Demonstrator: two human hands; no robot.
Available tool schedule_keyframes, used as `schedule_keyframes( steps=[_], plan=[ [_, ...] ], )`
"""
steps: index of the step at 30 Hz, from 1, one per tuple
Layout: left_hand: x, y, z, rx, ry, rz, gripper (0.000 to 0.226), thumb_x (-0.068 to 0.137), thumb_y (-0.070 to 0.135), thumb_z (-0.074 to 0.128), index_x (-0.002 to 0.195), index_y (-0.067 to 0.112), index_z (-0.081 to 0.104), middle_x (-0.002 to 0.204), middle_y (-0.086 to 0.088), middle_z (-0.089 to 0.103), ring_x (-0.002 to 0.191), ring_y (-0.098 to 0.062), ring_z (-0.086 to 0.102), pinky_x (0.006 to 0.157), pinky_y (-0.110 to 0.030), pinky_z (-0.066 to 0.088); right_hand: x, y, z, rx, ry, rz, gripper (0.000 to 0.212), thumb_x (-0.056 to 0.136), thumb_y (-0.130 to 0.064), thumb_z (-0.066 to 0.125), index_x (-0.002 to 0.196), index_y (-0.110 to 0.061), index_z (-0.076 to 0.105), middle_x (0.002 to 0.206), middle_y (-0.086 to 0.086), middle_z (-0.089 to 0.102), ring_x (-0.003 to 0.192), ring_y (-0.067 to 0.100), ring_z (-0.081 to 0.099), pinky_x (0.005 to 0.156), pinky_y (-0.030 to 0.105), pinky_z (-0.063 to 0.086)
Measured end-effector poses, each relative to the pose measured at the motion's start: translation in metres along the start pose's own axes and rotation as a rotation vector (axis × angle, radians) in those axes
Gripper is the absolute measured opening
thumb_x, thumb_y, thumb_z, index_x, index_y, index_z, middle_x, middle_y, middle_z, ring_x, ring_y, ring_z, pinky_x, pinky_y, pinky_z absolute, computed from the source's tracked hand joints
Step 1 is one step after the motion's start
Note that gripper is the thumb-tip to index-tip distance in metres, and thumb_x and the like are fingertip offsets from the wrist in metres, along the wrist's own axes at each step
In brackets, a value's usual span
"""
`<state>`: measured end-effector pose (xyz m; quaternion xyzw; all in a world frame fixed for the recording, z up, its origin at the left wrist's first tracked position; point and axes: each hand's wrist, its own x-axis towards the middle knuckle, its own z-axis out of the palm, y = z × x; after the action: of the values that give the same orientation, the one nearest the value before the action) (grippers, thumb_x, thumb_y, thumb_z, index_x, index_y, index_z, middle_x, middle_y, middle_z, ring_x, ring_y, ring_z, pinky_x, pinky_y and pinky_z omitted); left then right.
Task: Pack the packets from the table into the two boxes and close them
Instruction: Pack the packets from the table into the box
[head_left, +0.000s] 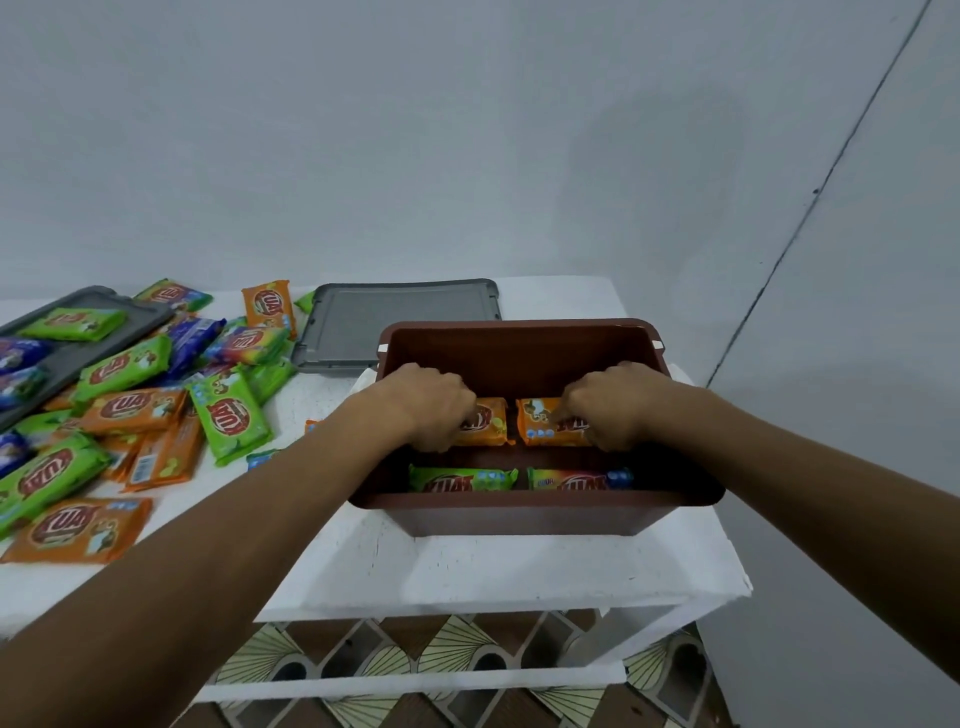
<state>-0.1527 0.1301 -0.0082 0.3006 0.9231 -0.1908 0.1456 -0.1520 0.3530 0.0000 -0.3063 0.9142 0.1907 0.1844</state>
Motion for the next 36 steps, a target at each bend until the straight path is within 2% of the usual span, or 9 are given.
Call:
schedule_keyframes(
  steps=[5, 9, 12, 15, 19, 24, 30, 33, 36],
  plan=[
    [-0.023, -0.028, -0.007, 0.002, 0.177, 0.067, 0.033, 0.094, 0.040, 0.047, 0.115, 0.022, 0.065, 0.117, -0.001, 0.066, 0.107, -0.023, 0.060, 0.096, -0.043, 0.045, -0.004, -0.002, -0.013, 0.120, 0.115, -0.018, 0.049, 0.095, -0.028, 0.050, 0.141, -0.039, 0.042, 0.138, 0.000, 0.052, 0.118, 0.024, 0.054, 0.085, 0.037, 0.048],
    [-0.057, -0.061, 0.007, -0.437, 0.518, 0.077, 0.027, 0.094, 0.020, 0.057, 0.117, 0.012, 0.066, 0.125, -0.003, 0.062, 0.117, -0.019, 0.055, 0.101, -0.036, 0.042, -0.001, -0.021, -0.031, 0.263, 0.257, -0.066, 0.038, 0.095, -0.030, 0.049, 0.132, -0.040, 0.050, 0.129, -0.007, 0.058, 0.115, 0.021, 0.055, 0.084, 0.041, 0.050],
    [-0.084, -0.085, 0.029, -0.565, 0.648, 0.029, 0.029, 0.091, 0.013, 0.057, 0.118, 0.010, 0.067, 0.129, -0.004, 0.061, 0.120, -0.019, 0.055, 0.102, -0.033, 0.040, 0.006, -0.041, -0.047, 0.320, 0.377, -0.104, 0.030, 0.094, -0.029, 0.050, 0.122, -0.037, 0.056, 0.103, -0.013, 0.065, 0.097, 0.015, 0.060, 0.072, 0.039, 0.053],
    [-0.110, -0.112, 0.059, -0.528, 0.610, -0.038, 0.029, 0.089, 0.006, 0.062, 0.117, 0.009, 0.066, 0.125, -0.009, 0.062, 0.117, -0.024, 0.055, 0.099, -0.029, 0.037, 0.015, -0.069, -0.065, 0.355, 0.477, -0.135, 0.022, 0.093, -0.028, 0.051, 0.111, -0.036, 0.059, 0.088, -0.016, 0.061, 0.084, 0.010, 0.058, 0.064, 0.035, 0.049],
    [-0.143, -0.147, 0.097, -0.501, 0.478, -0.135, 0.034, 0.087, 0.004, 0.063, 0.119, 0.013, 0.064, 0.127, -0.006, 0.060, 0.120, -0.025, 0.054, 0.100, -0.041, 0.045, 0.028, -0.112, -0.090, 0.338, 0.577, -0.145, 0.005, 0.089, -0.029, 0.054, 0.089, -0.029, 0.059, 0.081, -0.012, 0.056, 0.078, 0.015, 0.055, 0.061, 0.036, 0.047],
    [-0.169, -0.184, 0.140, -0.420, 0.362, -0.291, 0.064, 0.080, -0.004, 0.059, 0.141, 0.014, 0.046, 0.146, -0.006, 0.043, 0.134, -0.025, 0.039, 0.104, -0.042, 0.042, 0.039, -0.143, -0.110, 0.264, 0.684, 0.002, 0.016, 0.082, -0.022, 0.047, 0.067, -0.024, 0.044, 0.068, -0.007, 0.045, 0.062, 0.019, 0.046, 0.050, 0.031, 0.030],
    [-0.183, -0.217, 0.177, -0.430, 0.388, -0.319, 0.064, 0.088, 0.025, 0.062, 0.147, 0.017, 0.037, 0.148, -0.008, 0.038, 0.134, -0.027, 0.038, 0.104, -0.045, 0.042, 0.053, -0.196, -0.130, 0.254, 0.588, -0.037, 0.007, 0.088, -0.032, 0.052, 0.092, -0.029, 0.056, 0.085, -0.012, 0.052, 0.081, 0.013, 0.048, 0.062, 0.029, 0.035],
    [-0.189, -0.228, 0.187, -0.436, 0.363, -0.273, 0.066, 0.088, 0.027, 0.065, 0.146, 0.016, 0.037, 0.149, -0.007, 0.037, 0.135, -0.026, 0.036, 0.106, -0.043, 0.040, 0.075, -0.230, -0.134, 0.197, 0.393, -0.033, 0.027, 0.086, -0.035, 0.054, 0.112, -0.032, 0.059, 0.106, -0.006, 0.062, 0.101, 0.018, 0.057, 0.076, 0.034, 0.049],
    [-0.191, -0.233, 0.192, -0.436, 0.355, -0.235, 0.066, 0.088, 0.029, 0.065, 0.146, 0.018, 0.037, 0.150, -0.005, 0.035, 0.136, -0.026, 0.035, 0.106, -0.046, 0.039, 0.097, -0.257, -0.129, 0.184, 0.189, -0.013, 0.060, 0.082, -0.044, 0.065, 0.137, -0.030, 0.045, 0.129, 0.002, 0.057, 0.117, 0.021, 0.051, 0.078, 0.033, 0.046]
  ],
)
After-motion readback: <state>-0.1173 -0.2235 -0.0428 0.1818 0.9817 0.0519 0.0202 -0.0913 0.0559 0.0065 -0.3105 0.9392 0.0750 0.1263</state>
